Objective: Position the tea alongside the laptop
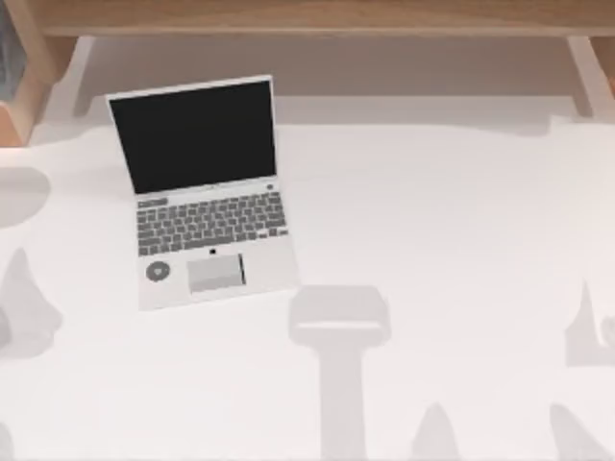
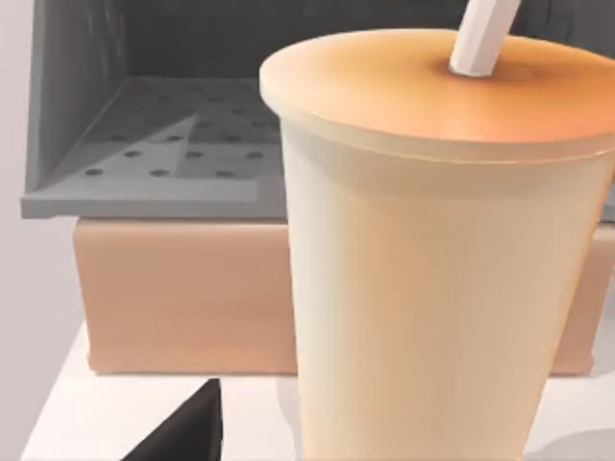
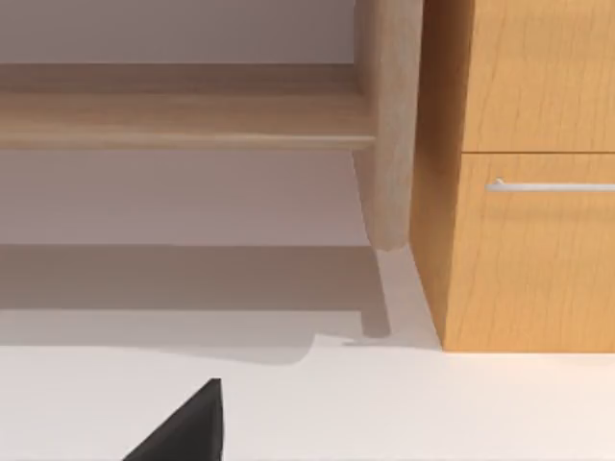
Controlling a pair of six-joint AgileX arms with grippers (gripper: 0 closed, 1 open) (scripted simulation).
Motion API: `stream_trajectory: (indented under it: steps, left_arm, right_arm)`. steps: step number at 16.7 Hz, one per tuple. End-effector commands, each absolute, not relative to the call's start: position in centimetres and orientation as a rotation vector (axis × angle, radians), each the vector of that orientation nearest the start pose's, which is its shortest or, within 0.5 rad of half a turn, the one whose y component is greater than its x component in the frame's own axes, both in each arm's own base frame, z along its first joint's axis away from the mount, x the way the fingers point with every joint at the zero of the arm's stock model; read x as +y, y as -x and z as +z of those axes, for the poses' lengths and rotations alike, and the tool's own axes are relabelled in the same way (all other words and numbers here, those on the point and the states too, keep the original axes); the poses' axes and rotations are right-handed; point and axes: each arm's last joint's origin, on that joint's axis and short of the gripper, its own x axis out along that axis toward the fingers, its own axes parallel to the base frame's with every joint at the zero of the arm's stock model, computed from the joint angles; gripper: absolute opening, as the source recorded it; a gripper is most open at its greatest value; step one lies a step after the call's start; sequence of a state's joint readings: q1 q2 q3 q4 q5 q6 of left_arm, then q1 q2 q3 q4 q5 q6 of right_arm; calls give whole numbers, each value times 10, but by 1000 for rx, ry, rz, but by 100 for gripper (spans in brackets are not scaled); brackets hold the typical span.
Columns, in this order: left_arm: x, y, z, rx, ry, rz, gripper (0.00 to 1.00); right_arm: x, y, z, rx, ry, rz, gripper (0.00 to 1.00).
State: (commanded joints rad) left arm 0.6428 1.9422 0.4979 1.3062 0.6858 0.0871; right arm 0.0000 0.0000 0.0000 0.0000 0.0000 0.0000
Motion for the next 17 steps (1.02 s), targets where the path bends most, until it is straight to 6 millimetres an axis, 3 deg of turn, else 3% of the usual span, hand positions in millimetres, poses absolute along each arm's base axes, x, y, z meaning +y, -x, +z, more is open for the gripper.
stream_trajectory:
  steps: [5,12,17]
  left_arm:
    - [167,-263,96,100,10,-27,100]
    - [166,-327,90,98,9,-27,100]
    - [165,-333,89,99,9,-27,100]
  right_arm:
    - [-1,-106,160,0,0,0,100]
    - [-1,-106,160,0,0,0,100]
    - [-1,-106,160,0,0,0,100]
